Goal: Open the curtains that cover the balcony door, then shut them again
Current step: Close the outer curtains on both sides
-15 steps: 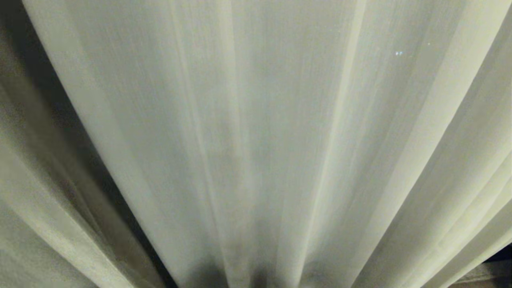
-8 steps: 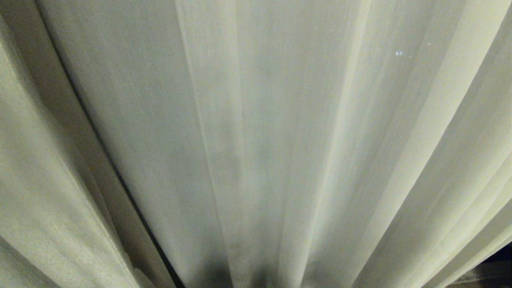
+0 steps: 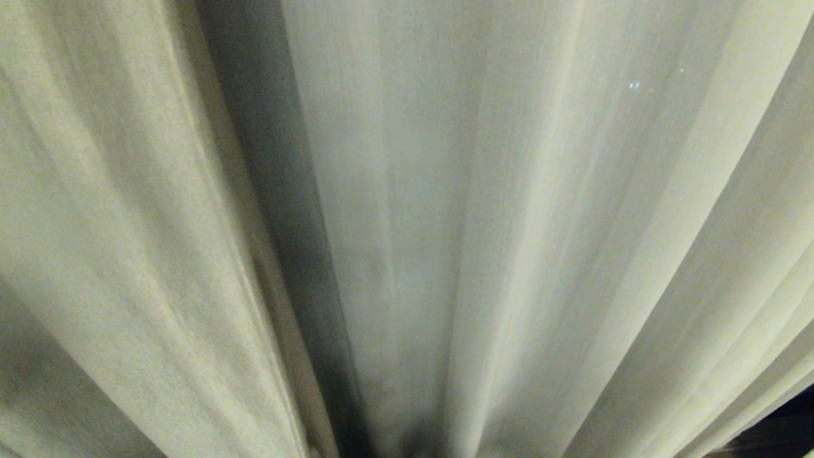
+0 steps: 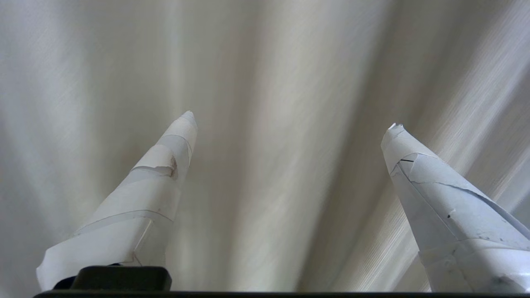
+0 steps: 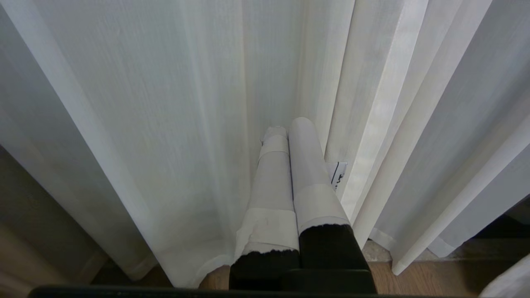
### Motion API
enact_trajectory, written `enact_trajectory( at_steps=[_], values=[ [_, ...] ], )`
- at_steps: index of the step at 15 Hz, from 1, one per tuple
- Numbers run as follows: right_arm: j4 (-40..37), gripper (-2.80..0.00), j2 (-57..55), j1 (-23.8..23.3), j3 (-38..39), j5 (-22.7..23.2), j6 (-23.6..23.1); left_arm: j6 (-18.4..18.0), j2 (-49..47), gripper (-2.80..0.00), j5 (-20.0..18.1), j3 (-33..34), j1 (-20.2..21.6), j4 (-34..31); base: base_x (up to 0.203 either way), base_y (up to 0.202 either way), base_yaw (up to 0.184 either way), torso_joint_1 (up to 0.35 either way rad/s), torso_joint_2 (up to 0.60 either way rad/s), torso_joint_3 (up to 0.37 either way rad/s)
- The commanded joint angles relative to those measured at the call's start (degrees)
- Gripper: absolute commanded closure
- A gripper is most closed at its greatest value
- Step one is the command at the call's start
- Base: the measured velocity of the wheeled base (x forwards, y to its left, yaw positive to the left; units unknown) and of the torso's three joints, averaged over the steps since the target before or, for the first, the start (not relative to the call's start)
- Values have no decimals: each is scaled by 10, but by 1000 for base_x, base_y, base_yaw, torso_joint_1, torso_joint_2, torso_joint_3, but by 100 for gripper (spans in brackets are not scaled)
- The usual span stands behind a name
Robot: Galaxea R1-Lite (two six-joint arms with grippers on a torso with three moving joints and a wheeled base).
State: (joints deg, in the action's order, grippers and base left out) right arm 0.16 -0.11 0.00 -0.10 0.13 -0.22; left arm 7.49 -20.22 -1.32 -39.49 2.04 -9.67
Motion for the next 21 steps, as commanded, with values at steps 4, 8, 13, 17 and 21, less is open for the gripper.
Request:
enact_trajectory(
  at_steps=[4, 8, 13, 17, 21],
  values=[
    [0, 0, 0, 0, 0, 0, 0, 0, 66, -280, -2, 51, -1, -22, 0, 0, 0, 0, 0, 0],
    [0, 0, 0, 0, 0, 0, 0, -1, 68, 0, -11, 74, -2, -21, 0, 0, 0, 0, 0, 0],
    [0, 0, 0, 0, 0, 0, 0, -1, 88, 0, -13, 128, -9, -21, 0, 0, 0, 0, 0, 0],
    [0, 0, 0, 0, 0, 0, 0, -11, 189, 0, -5, 221, -18, -19, 0, 0, 0, 0, 0, 0],
    [0, 0, 0, 0, 0, 0, 0, -104, 202, 0, -9, 305, -20, -4, 0, 0, 0, 0, 0, 0]
  ],
)
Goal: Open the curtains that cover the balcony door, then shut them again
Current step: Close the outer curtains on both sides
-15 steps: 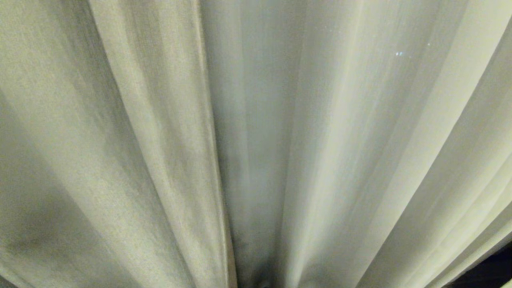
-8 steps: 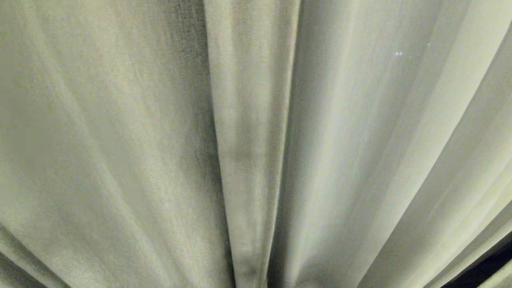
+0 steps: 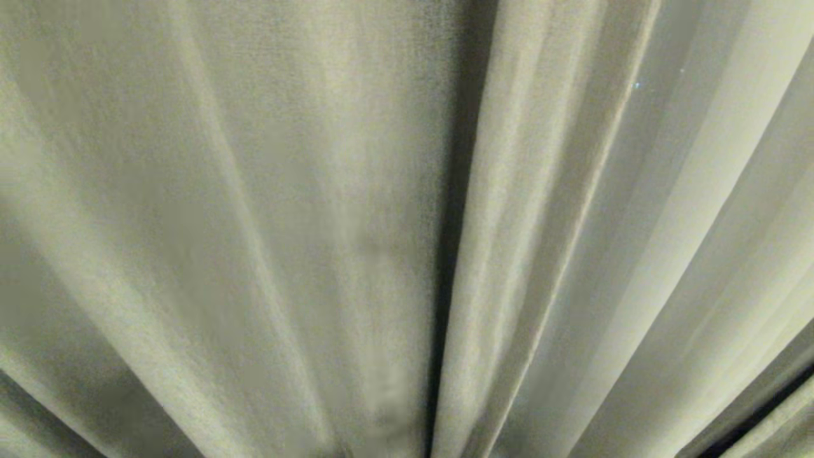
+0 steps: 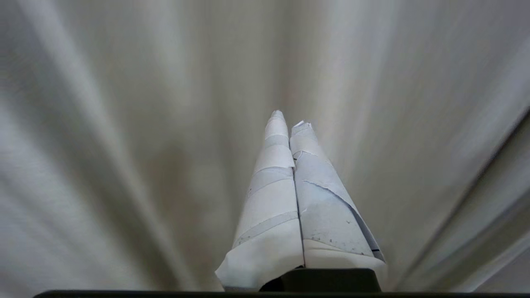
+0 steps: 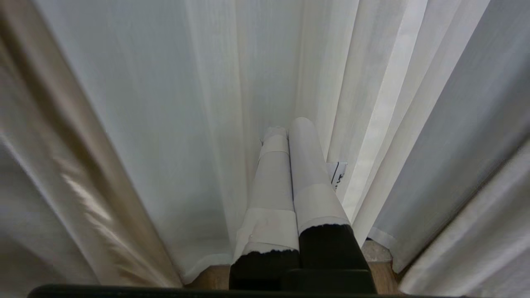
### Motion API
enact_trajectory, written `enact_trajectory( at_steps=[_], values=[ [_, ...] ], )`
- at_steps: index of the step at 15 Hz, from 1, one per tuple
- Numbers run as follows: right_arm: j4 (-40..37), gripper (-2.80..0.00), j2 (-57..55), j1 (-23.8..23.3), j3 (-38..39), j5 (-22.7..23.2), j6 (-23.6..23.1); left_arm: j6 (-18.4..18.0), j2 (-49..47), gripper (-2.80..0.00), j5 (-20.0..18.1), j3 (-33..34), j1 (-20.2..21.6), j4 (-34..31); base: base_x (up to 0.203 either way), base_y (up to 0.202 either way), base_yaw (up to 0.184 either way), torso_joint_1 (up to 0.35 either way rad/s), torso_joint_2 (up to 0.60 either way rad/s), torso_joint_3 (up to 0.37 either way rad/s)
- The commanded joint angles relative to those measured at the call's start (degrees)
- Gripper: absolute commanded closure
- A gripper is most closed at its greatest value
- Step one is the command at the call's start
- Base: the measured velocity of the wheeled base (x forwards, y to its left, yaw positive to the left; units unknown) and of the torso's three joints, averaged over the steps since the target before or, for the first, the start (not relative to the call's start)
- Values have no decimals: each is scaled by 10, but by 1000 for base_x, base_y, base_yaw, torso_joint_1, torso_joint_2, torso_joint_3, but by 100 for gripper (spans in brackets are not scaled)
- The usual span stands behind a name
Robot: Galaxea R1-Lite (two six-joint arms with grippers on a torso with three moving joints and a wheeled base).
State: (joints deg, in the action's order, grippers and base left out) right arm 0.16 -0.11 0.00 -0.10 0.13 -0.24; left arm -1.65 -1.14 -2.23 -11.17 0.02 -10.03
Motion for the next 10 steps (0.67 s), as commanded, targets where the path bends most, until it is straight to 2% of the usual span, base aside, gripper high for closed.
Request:
enact_trajectory(
  at_steps=[1, 3, 6, 10],
  values=[
    [0, 0, 0, 0, 0, 0, 0, -25, 11, 0, -4, 42, 0, 0, 0, 0, 0, 0, 0, 0],
    [0, 0, 0, 0, 0, 0, 0, -31, 11, 0, 0, 72, 0, 5, 0, 0, 0, 0, 0, 0],
    [0, 0, 0, 0, 0, 0, 0, -7, 11, 0, 14, 77, 0, 12, 0, 0, 0, 0, 0, 0],
    [0, 0, 0, 0, 0, 0, 0, -6, 11, 0, 14, 77, -1, 12, 0, 0, 0, 0, 0, 0]
  ],
)
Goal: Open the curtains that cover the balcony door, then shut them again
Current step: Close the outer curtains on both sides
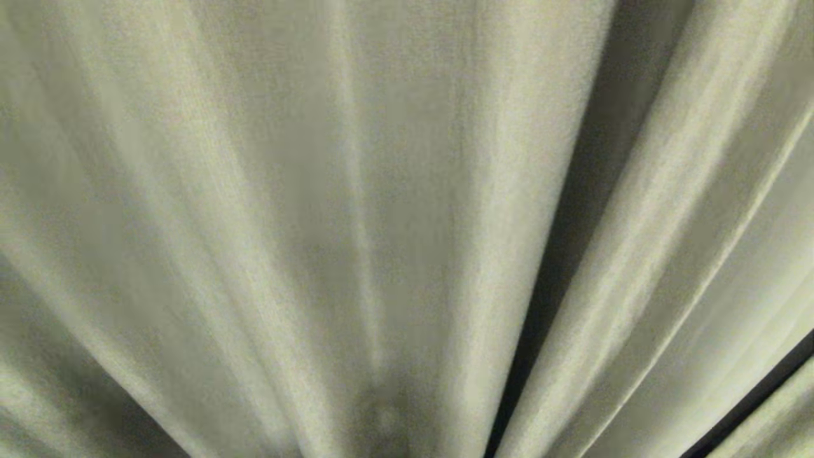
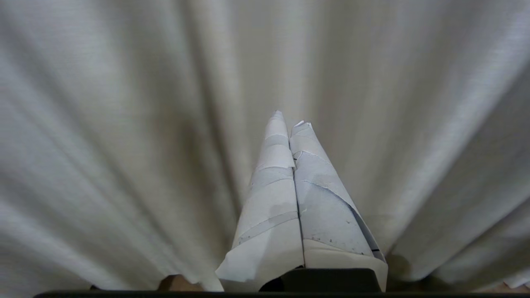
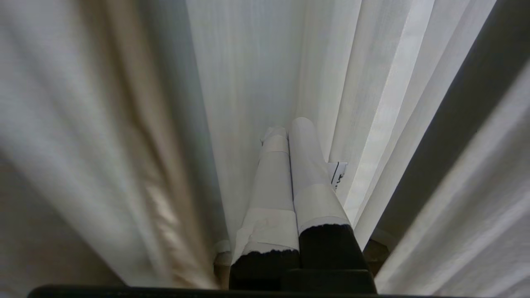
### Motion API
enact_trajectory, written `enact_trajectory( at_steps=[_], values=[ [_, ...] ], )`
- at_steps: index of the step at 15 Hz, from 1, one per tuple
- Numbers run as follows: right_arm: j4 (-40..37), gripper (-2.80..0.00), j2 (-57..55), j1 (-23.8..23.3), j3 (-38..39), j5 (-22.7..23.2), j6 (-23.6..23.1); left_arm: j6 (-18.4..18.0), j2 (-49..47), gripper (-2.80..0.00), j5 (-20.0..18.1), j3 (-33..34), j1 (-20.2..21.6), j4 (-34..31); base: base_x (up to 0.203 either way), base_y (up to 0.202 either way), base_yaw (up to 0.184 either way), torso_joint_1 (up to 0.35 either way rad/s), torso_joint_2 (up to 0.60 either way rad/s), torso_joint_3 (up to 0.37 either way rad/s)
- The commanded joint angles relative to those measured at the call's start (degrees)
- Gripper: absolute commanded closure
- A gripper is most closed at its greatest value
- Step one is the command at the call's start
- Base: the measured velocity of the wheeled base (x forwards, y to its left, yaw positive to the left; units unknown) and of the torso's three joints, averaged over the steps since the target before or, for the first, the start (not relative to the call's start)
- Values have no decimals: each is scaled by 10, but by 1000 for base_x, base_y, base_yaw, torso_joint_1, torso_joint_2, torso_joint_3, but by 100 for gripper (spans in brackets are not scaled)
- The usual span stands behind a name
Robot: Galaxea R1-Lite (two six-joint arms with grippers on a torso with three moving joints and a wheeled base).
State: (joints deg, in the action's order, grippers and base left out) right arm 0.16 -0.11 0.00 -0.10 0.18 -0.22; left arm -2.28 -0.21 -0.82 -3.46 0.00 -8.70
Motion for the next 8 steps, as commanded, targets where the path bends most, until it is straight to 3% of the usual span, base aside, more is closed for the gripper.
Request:
enact_trajectory(
  at_steps=[1, 8],
  values=[
    [0, 0, 0, 0, 0, 0, 0, 0, 2, 0, -1, 0, 0, -1, 0, 0, 0, 0, 0, 0],
    [0, 0, 0, 0, 0, 0, 0, -1, 2, 0, -1, 0, 0, -1, 0, 0, 0, 0, 0, 0]
  ],
)
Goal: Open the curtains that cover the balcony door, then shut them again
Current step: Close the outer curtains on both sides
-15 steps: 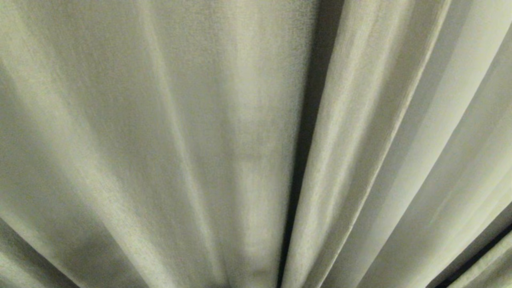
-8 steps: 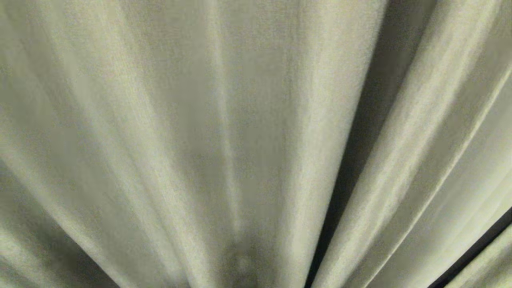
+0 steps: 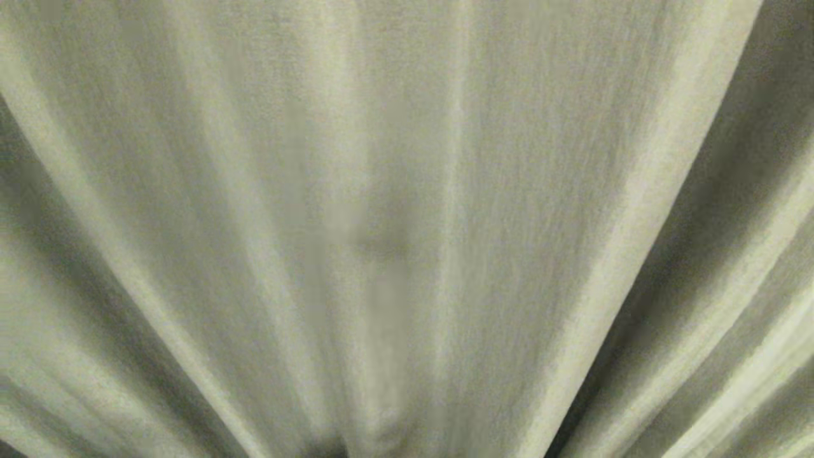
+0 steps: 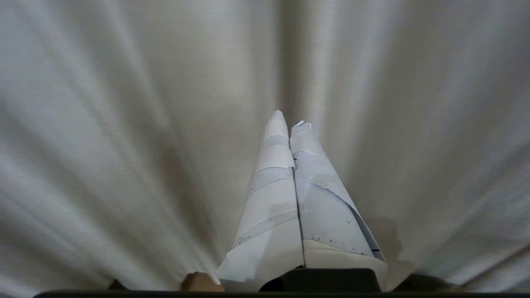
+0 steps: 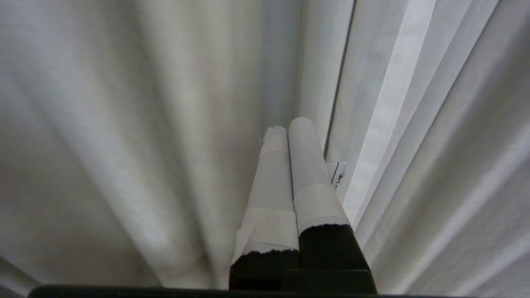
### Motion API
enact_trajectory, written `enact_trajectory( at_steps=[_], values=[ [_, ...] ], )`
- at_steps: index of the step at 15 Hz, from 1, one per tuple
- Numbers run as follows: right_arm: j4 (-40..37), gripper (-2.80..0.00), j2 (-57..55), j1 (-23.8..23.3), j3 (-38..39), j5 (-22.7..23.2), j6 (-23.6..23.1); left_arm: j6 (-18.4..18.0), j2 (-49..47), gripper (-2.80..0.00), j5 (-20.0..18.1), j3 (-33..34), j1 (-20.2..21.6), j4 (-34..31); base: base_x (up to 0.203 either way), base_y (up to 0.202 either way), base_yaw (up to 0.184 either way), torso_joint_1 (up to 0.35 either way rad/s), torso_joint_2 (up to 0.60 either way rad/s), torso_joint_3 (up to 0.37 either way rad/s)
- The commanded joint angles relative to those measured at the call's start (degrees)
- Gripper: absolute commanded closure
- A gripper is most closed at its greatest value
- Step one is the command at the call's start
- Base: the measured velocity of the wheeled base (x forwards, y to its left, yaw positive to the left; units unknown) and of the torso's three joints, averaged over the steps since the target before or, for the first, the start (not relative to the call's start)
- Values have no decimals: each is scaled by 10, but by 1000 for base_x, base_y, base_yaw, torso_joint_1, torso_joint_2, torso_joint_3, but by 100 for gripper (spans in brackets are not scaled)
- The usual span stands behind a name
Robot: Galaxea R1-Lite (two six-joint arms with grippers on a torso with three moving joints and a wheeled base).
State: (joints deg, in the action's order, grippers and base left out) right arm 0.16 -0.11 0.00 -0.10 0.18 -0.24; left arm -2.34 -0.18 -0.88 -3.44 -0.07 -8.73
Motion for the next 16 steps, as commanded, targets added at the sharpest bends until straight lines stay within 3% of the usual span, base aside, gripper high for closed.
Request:
enact_trajectory(
  at_steps=[1, 11, 16],
  values=[
    [0, 0, 0, 0, 0, 0, 0, 1, 2, 0, 0, 0, 0, -1, 0, 0, 0, 0, 0, 0],
    [0, 0, 0, 0, 0, 0, 0, 1, 2, 0, -1, 0, 0, -1, 0, 0, 0, 0, 0, 0],
    [0, 0, 0, 0, 0, 0, 0, 0, 2, 0, -1, 0, 0, -1, 0, -158, 4, 2, 4, 1]
  ],
)
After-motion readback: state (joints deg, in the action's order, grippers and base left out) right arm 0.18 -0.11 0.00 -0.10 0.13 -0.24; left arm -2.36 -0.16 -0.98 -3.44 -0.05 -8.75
